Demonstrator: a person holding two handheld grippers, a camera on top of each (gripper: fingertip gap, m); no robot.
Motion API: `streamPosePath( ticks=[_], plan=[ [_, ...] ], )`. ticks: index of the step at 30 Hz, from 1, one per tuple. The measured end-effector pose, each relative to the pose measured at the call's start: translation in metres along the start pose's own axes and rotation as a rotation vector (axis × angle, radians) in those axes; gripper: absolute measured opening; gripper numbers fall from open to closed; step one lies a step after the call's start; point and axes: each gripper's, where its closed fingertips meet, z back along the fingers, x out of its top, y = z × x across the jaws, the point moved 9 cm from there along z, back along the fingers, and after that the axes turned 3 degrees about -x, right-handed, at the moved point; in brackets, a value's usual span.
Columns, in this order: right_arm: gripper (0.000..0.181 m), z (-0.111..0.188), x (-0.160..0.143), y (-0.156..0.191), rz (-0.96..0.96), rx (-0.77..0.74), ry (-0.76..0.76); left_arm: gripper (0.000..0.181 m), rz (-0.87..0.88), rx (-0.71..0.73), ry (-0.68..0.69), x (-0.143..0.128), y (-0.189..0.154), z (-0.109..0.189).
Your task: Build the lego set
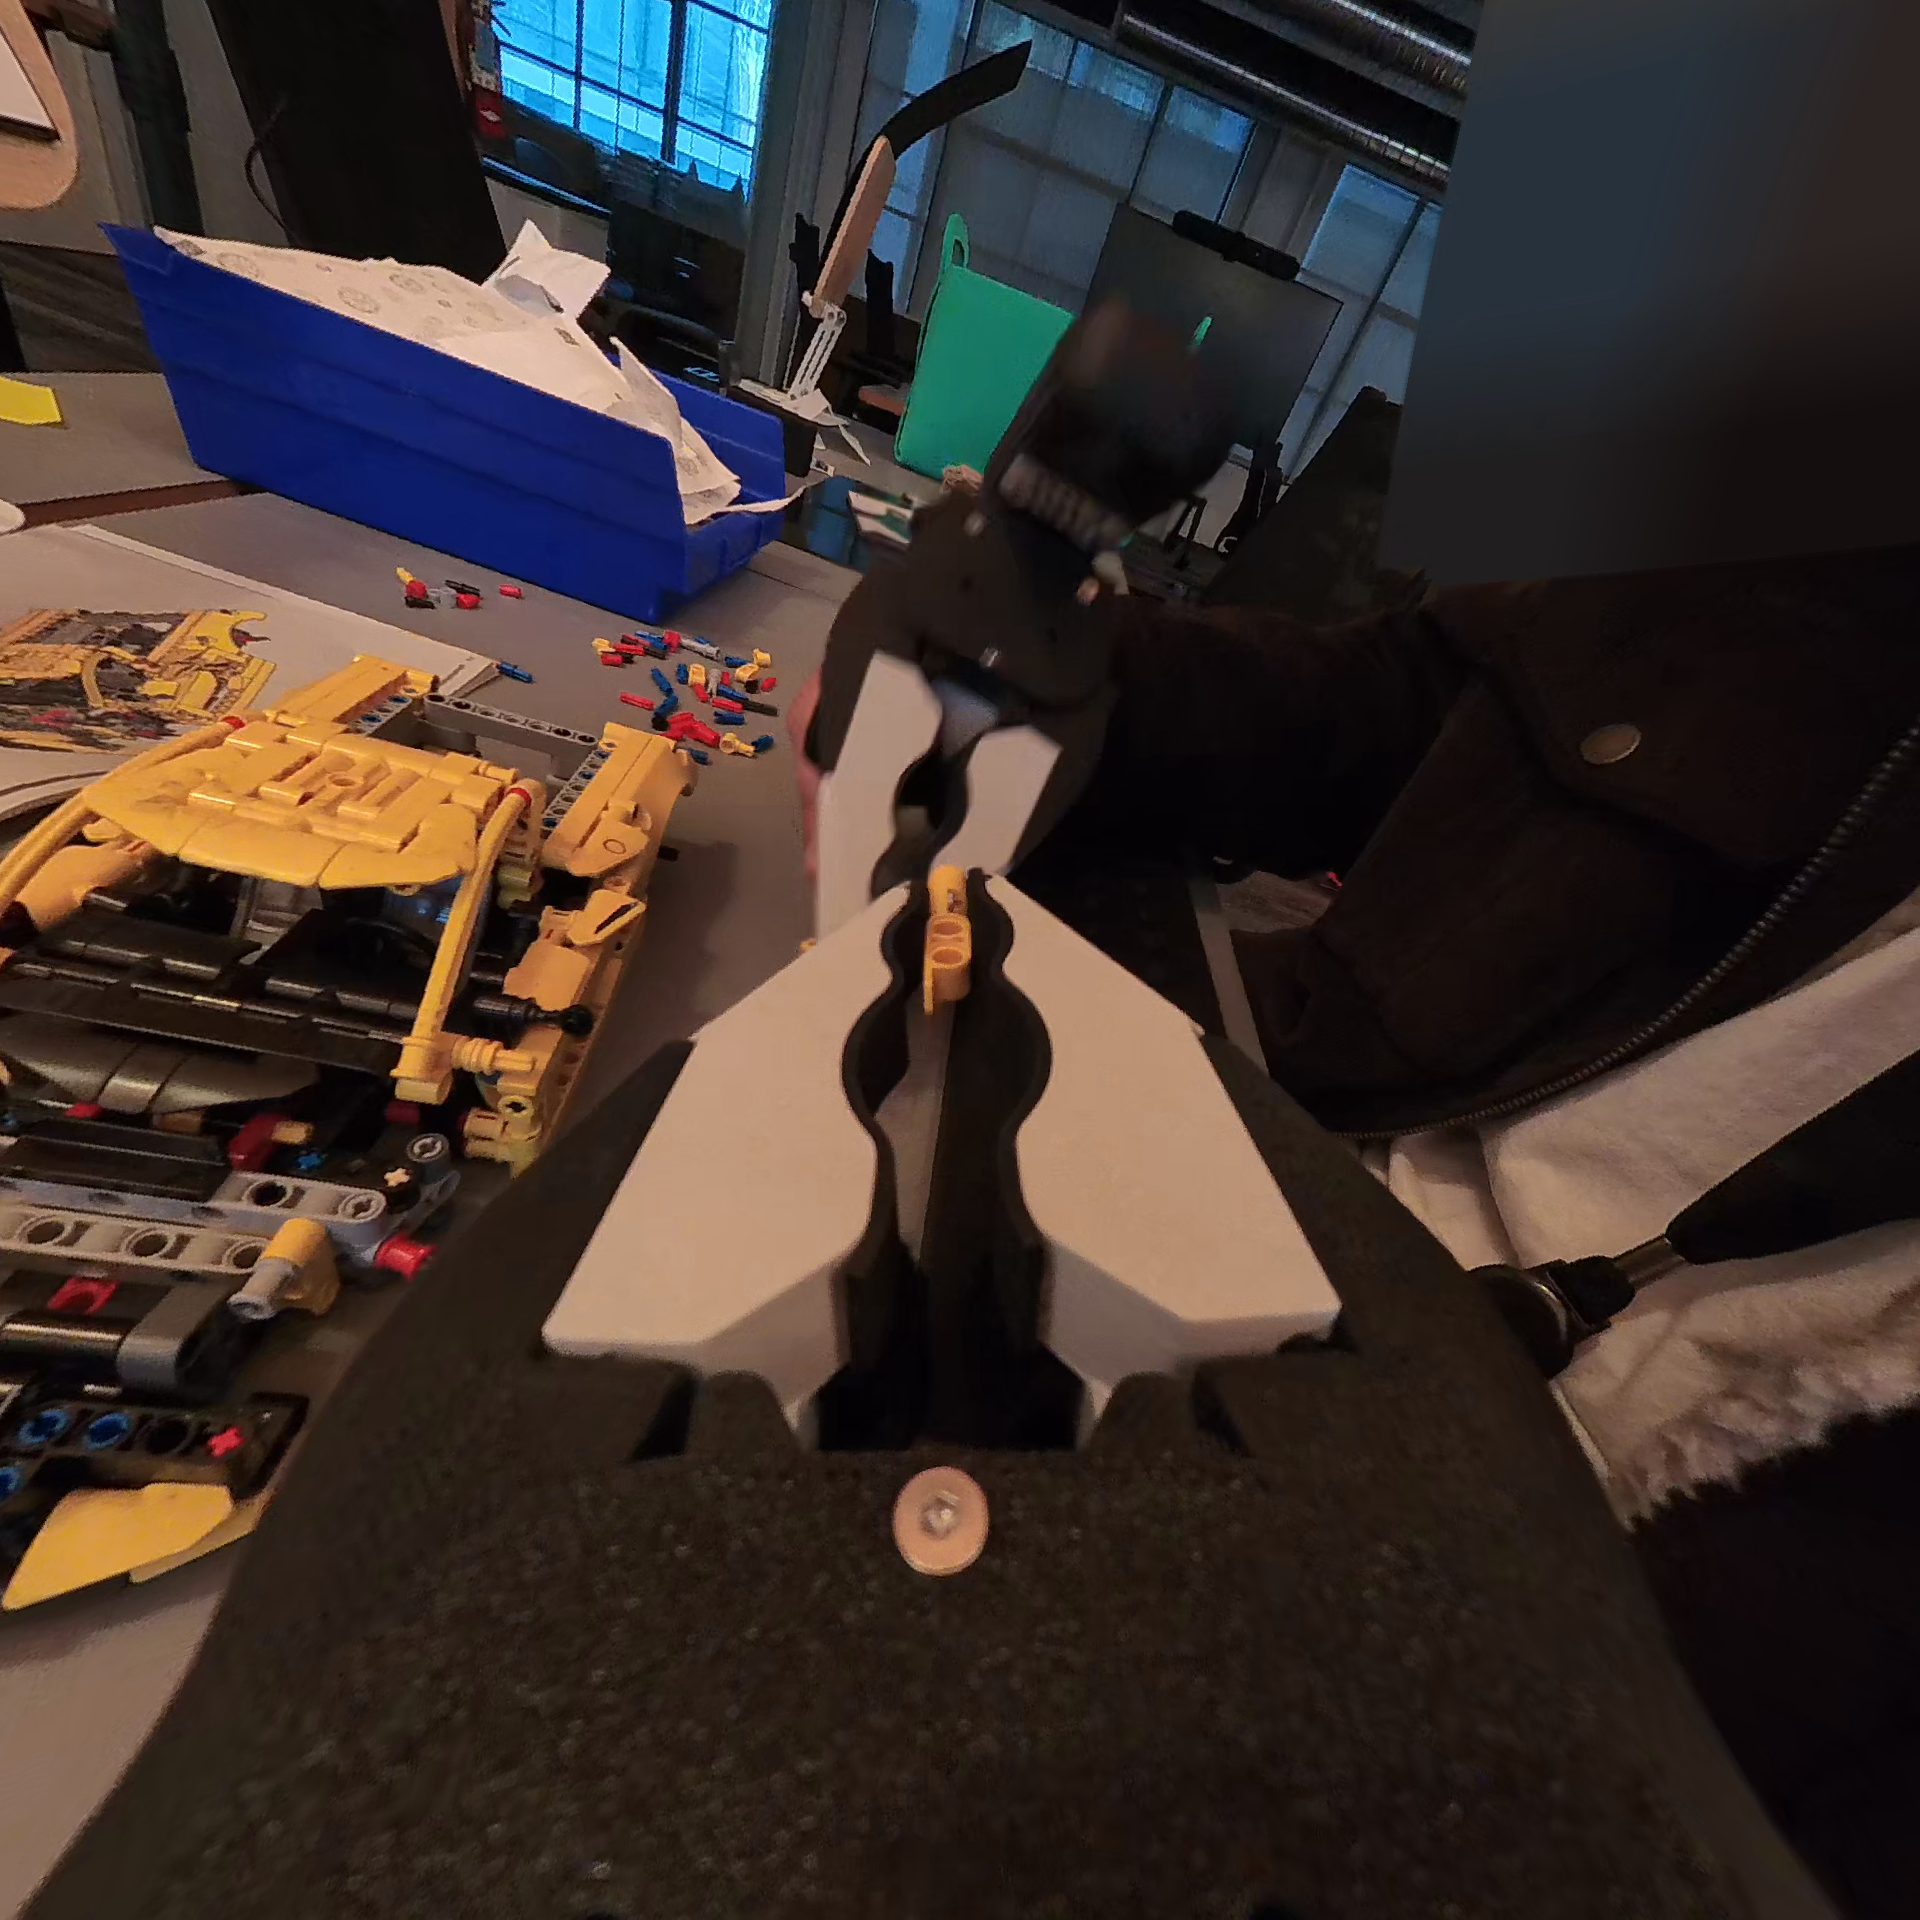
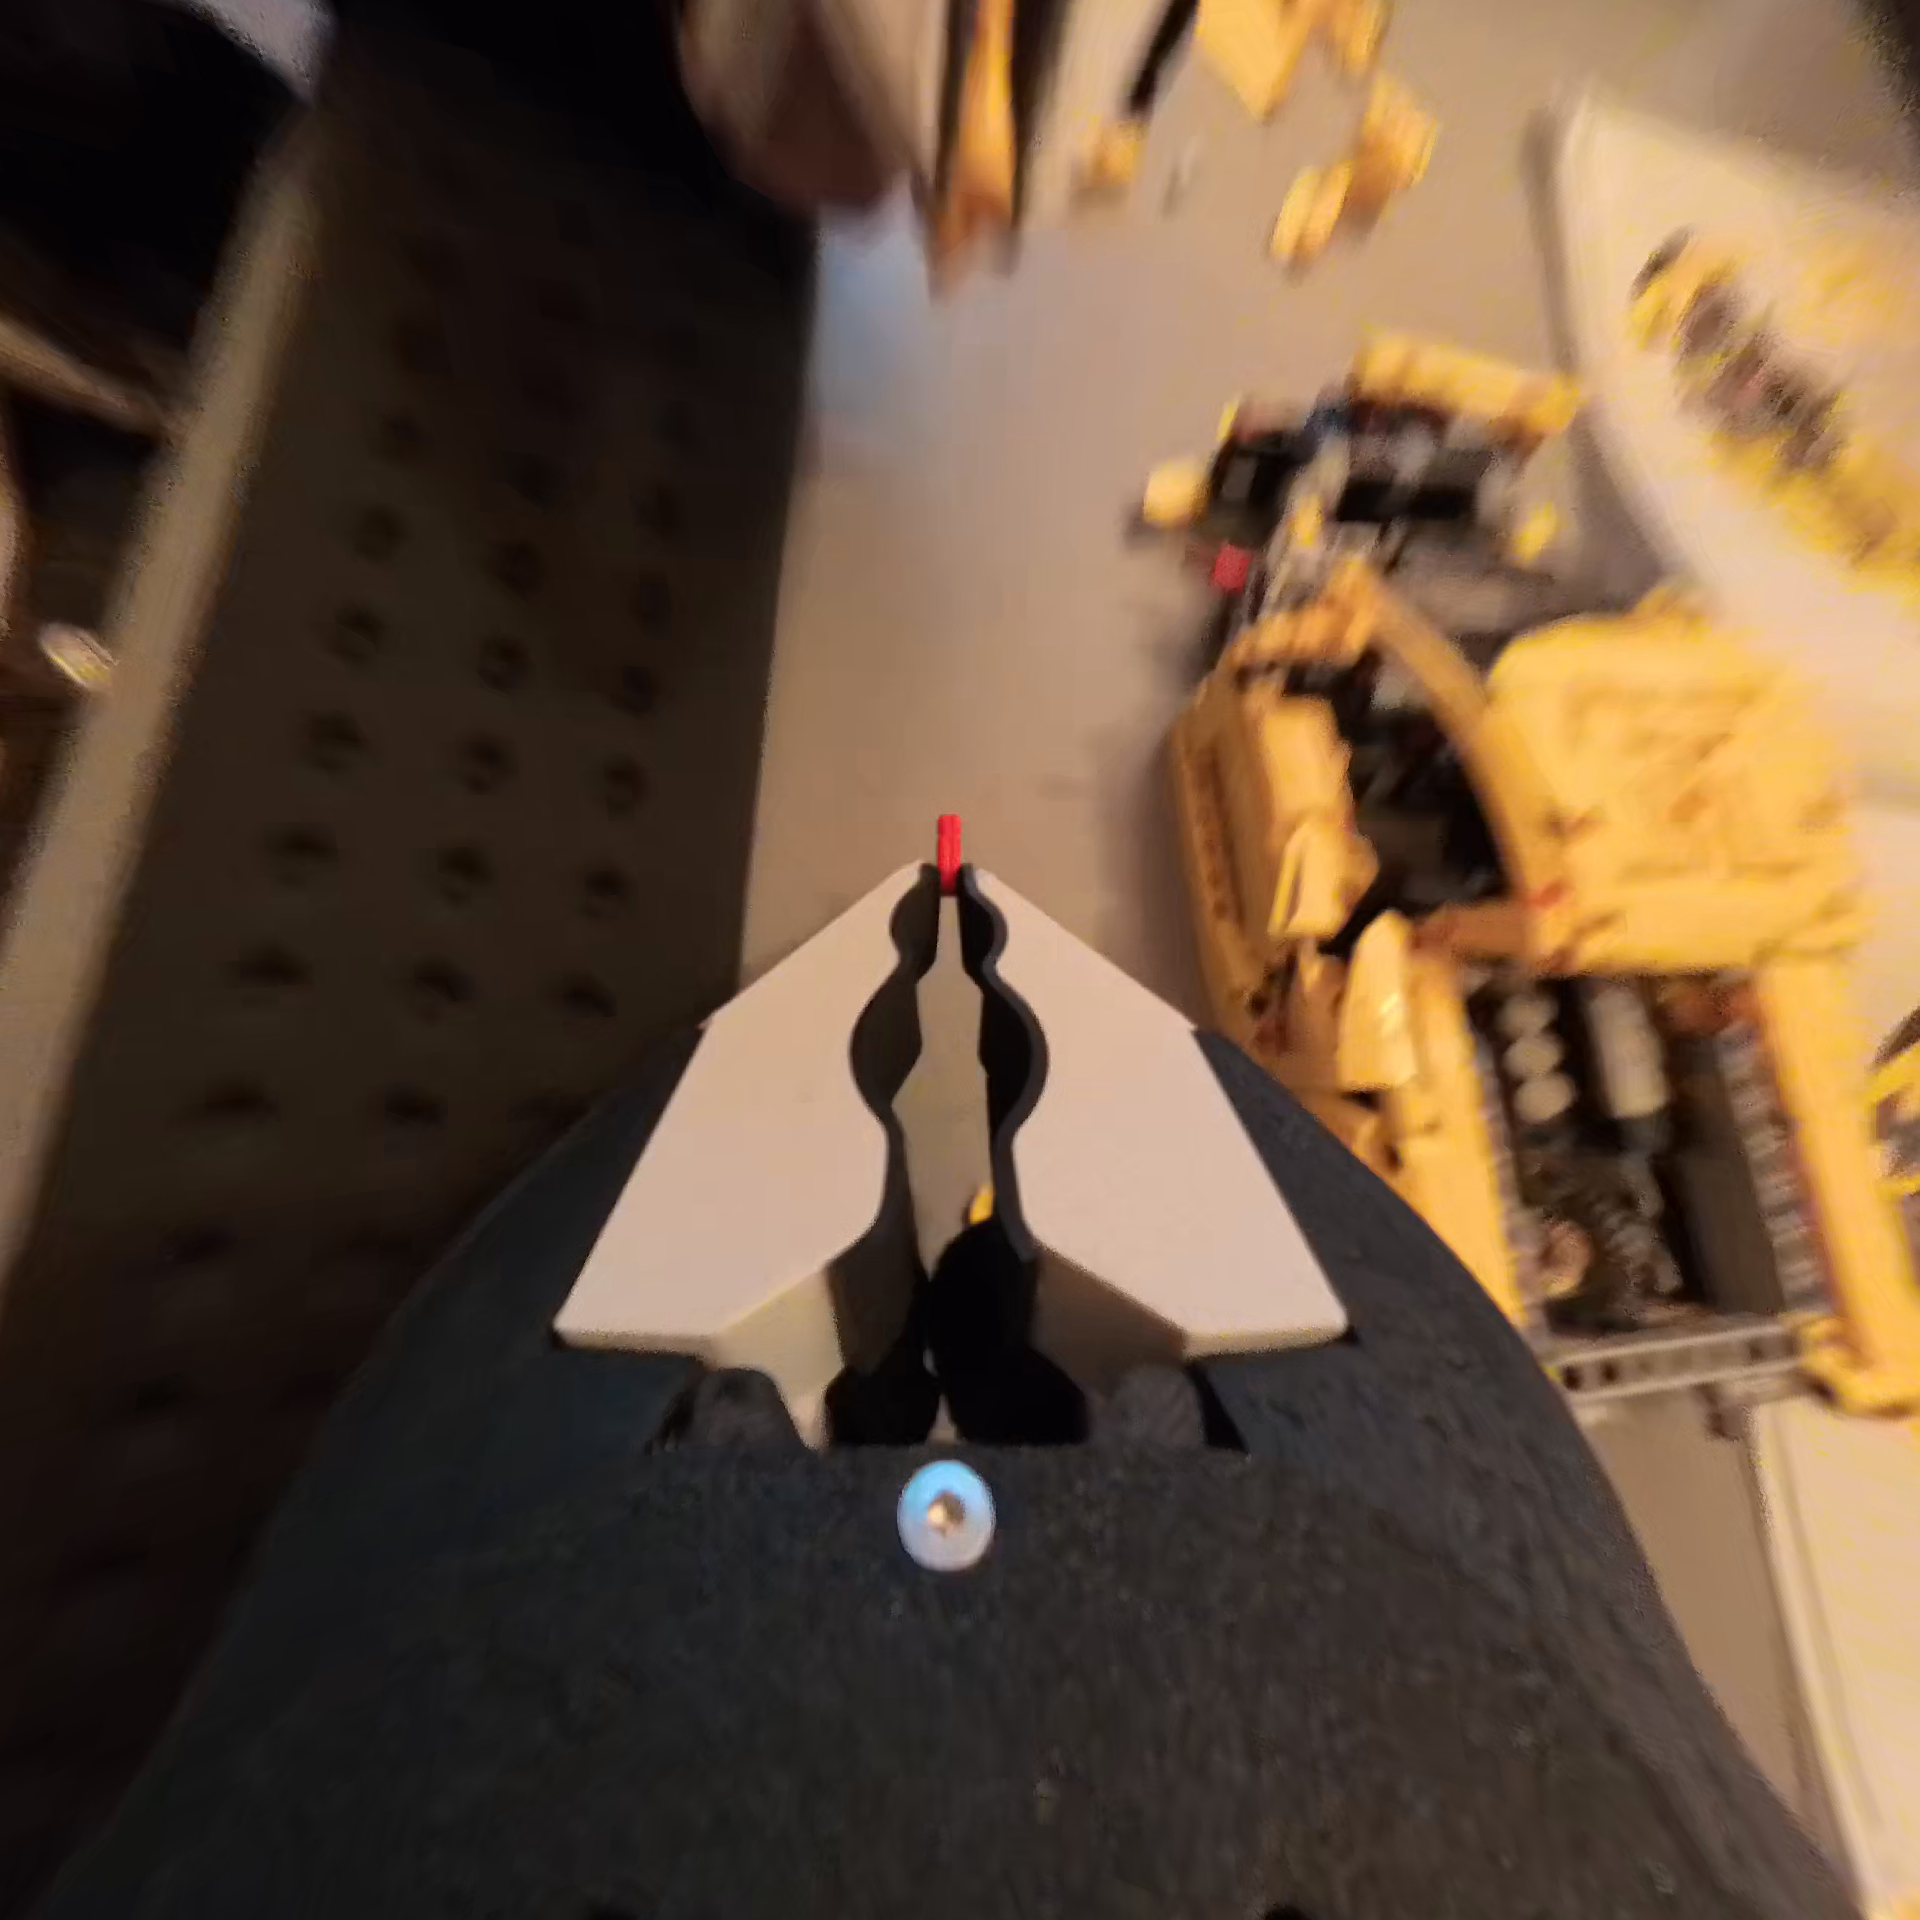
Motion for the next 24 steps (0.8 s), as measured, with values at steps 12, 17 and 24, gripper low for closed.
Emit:
streamPosePath(
  ticks=[12, 17, 24],
  plan=[
    [0.002, 0.028, 0.079, -0.002, 0.152, -0.051, -0.015, 0.007, -0.015, -0.003, -0.021, 0.001, -0.001, 0.001],
    [0.002, 0.027, 0.077, -0.001, 0.135, -0.049, -0.021, 0.007, -0.017, -0.005, -0.010, 0.001, -0.002, 0.000],
    [0.002, 0.028, 0.079, -0.001, 0.142, -0.047, -0.017, 0.007, -0.016, -0.001, -0.008, 0.000, -0.001, 0.000]
  ],
)
